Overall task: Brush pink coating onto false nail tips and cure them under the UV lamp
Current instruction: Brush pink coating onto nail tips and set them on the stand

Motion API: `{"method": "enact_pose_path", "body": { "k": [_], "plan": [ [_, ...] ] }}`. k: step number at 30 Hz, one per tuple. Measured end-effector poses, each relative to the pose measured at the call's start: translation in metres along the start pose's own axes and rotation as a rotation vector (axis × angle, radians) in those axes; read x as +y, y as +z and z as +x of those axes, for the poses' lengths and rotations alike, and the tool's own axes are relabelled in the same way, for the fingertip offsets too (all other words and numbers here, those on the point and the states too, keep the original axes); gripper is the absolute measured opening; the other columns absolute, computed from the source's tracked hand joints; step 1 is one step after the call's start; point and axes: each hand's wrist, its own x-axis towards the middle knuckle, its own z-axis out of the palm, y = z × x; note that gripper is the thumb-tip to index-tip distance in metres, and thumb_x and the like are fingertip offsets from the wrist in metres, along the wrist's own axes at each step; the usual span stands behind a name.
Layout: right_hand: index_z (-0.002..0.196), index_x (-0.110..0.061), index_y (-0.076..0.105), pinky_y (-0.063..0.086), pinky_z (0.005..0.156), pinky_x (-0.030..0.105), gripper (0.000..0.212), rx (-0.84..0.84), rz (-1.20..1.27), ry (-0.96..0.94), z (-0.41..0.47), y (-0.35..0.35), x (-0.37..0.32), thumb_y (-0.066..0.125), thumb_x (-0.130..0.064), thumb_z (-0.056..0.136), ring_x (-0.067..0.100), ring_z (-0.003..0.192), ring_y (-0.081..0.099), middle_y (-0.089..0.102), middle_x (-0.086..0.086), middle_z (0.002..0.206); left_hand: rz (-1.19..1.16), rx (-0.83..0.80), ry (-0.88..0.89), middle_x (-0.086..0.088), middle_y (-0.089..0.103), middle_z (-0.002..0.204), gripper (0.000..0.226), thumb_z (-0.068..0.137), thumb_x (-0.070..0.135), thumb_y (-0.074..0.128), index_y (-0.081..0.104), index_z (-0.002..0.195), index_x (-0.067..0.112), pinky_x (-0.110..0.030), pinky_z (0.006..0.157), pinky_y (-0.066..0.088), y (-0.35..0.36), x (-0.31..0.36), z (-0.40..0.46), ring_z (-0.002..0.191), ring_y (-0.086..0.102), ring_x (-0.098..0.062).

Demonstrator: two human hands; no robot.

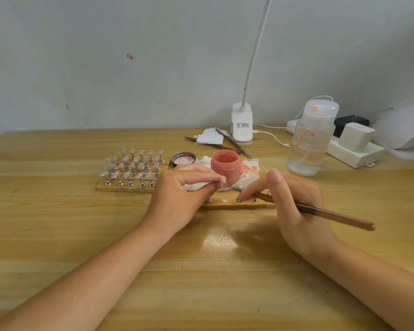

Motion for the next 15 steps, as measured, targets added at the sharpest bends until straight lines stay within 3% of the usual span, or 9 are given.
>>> {"method": "enact_pose_path", "body": {
  "k": [2, 4, 10, 15],
  "plan": [
    [0.062, -0.007, 0.068, 0.043, 0.063, 0.013, 0.054, -0.004, 0.034, 0.017, -0.0011, 0.0001, -0.0005, 0.03, -0.029, 0.092, 0.005, 0.062, 0.06, 0.065, 0.003, 0.061, 0.001, 0.011, -0.014, 0.016, 0.068, 0.075, 0.008, 0.068, 0.019, 0.07, 0.072, 0.074, 0.025, -0.01, 0.08, 0.042, -0.0008, 0.001, -0.0003, 0.082, 0.061, 0.001],
    [0.064, -0.01, 0.067, 0.045, 0.062, 0.015, 0.05, 0.031, 0.056, 0.01, -0.0015, -0.0013, -0.0001, 0.029, -0.028, 0.092, 0.006, 0.062, 0.061, 0.065, 0.003, 0.061, 0.004, 0.026, -0.024, 0.011, 0.068, 0.079, 0.006, 0.068, 0.021, 0.07, 0.072, 0.073, 0.024, -0.01, 0.082, 0.041, -0.0012, 0.0024, -0.0009, 0.084, 0.061, -0.002],
    [0.078, -0.013, 0.065, 0.048, 0.067, 0.036, 0.041, 0.098, -0.042, -0.117, 0.0007, -0.0023, 0.002, 0.029, -0.021, 0.094, 0.018, 0.074, 0.062, 0.066, 0.003, 0.074, -0.011, 0.075, -0.036, 0.008, 0.067, 0.084, 0.003, 0.066, 0.021, 0.072, 0.07, 0.069, 0.019, -0.002, 0.079, 0.037, 0.0, 0.0056, -0.0012, 0.085, 0.06, 0.006],
    [0.081, -0.009, 0.068, 0.048, 0.067, 0.037, 0.051, 0.046, -0.088, -0.128, 0.0007, 0.0004, 0.0033, 0.029, -0.038, 0.098, 0.015, 0.078, 0.062, 0.065, -0.008, 0.081, -0.075, 0.077, -0.016, 0.014, 0.067, 0.067, 0.004, 0.064, 0.023, 0.071, 0.067, 0.065, 0.021, -0.004, 0.076, 0.041, 0.0012, 0.0046, -0.001, 0.074, 0.062, 0.003]
  ]
}}
